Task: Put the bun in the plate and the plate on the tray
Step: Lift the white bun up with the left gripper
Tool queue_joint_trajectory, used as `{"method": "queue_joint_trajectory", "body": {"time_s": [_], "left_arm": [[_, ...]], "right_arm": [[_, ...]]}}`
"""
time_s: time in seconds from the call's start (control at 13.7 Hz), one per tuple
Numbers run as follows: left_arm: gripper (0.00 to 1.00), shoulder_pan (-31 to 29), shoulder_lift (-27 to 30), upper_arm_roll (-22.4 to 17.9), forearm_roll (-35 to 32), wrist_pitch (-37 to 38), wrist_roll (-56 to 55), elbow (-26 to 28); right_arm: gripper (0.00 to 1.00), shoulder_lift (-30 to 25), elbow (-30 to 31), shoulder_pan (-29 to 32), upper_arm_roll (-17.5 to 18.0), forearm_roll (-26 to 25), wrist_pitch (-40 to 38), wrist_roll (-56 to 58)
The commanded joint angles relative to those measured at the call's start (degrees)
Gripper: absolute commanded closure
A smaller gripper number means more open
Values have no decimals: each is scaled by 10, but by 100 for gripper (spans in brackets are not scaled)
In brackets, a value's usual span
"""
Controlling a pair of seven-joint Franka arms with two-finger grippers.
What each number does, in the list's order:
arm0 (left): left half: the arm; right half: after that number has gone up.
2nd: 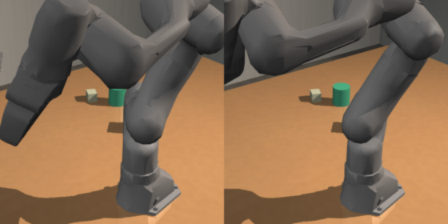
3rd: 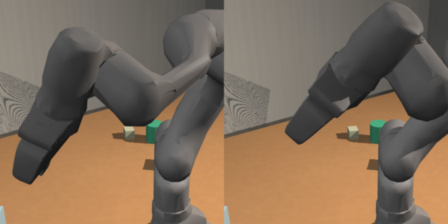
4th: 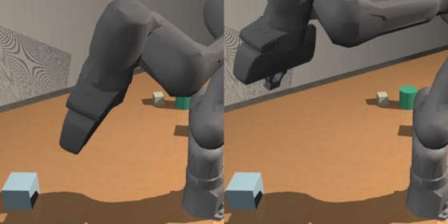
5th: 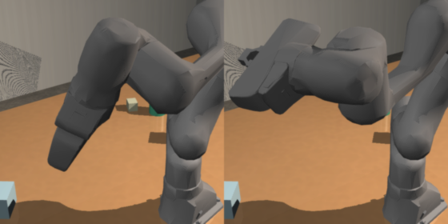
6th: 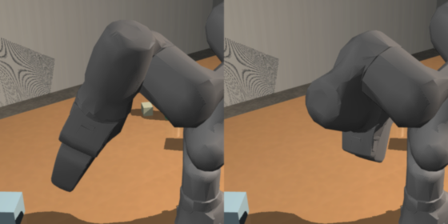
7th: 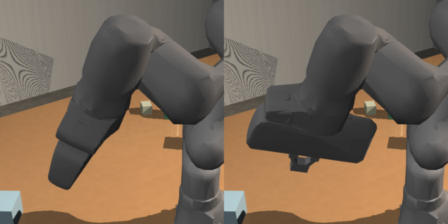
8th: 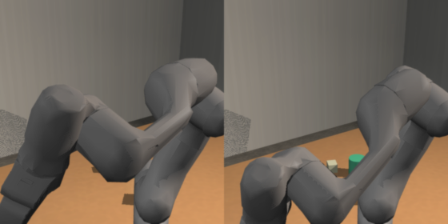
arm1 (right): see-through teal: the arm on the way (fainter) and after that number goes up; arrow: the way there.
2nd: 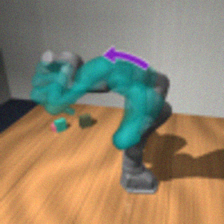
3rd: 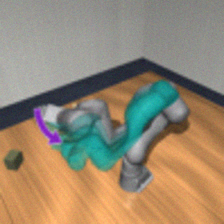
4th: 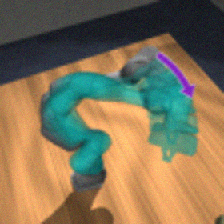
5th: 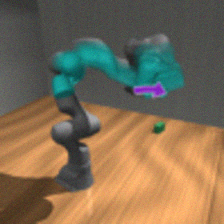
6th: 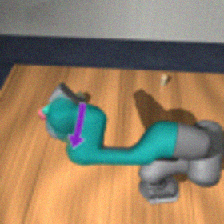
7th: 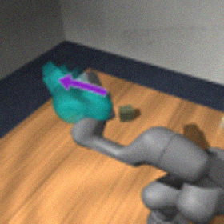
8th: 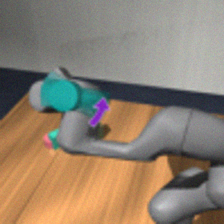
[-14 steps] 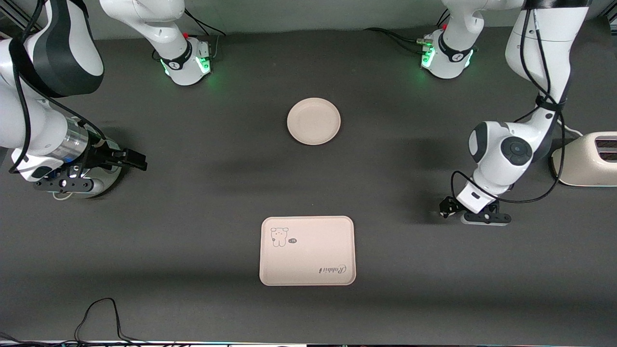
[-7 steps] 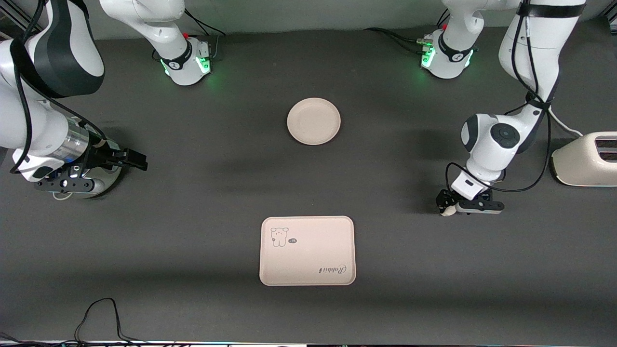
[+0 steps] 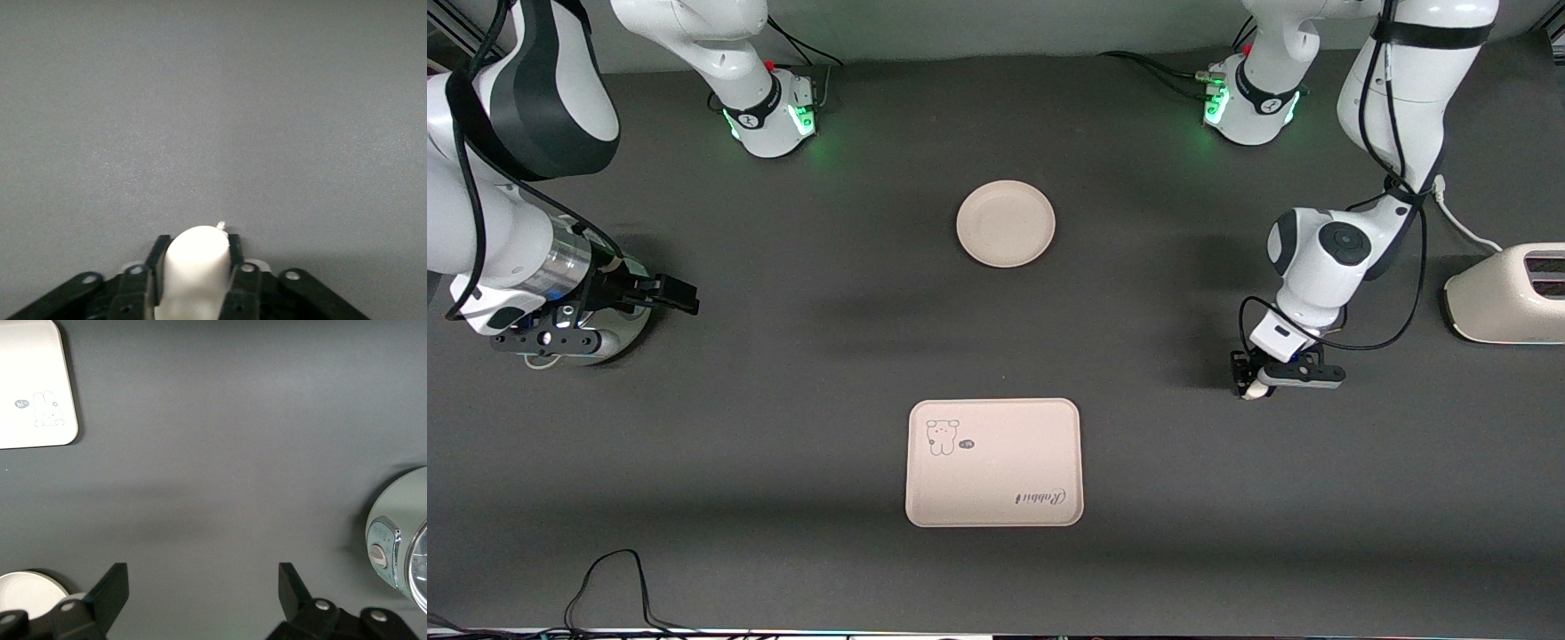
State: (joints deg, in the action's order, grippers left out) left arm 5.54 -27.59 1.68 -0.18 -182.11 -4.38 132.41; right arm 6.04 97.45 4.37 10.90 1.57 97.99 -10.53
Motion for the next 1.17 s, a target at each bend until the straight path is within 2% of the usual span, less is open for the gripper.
{"method": "queue_joint_trajectory", "body": {"time_s": [0.0,0.22,0.51,0.66,0.88,1.02,1.1], "left_arm": [[100,5,24,-2,7,2,-1,10],[100,3,85,-2,7,105,-1,3],[100,-1,186,-3,7,332,-4,-55],[100,-2,222,-4,7,477,-5,-120],[100,-1,225,-4,11,710,-4,-271],[100,0,223,-4,49,822,-5,-351],[100,3,222,-5,51,851,-6,-372]], "right_arm": [[1,-11,11,4,2,9,8,-2],[0,-11,11,4,2,8,9,-2],[0,-11,12,-1,1,9,13,-2],[0,-12,14,-1,2,9,14,-2],[0,-21,41,-2,2,9,37,-2],[0,-31,51,-4,3,9,39,-3],[0,-37,51,-7,3,9,34,-3]]}}
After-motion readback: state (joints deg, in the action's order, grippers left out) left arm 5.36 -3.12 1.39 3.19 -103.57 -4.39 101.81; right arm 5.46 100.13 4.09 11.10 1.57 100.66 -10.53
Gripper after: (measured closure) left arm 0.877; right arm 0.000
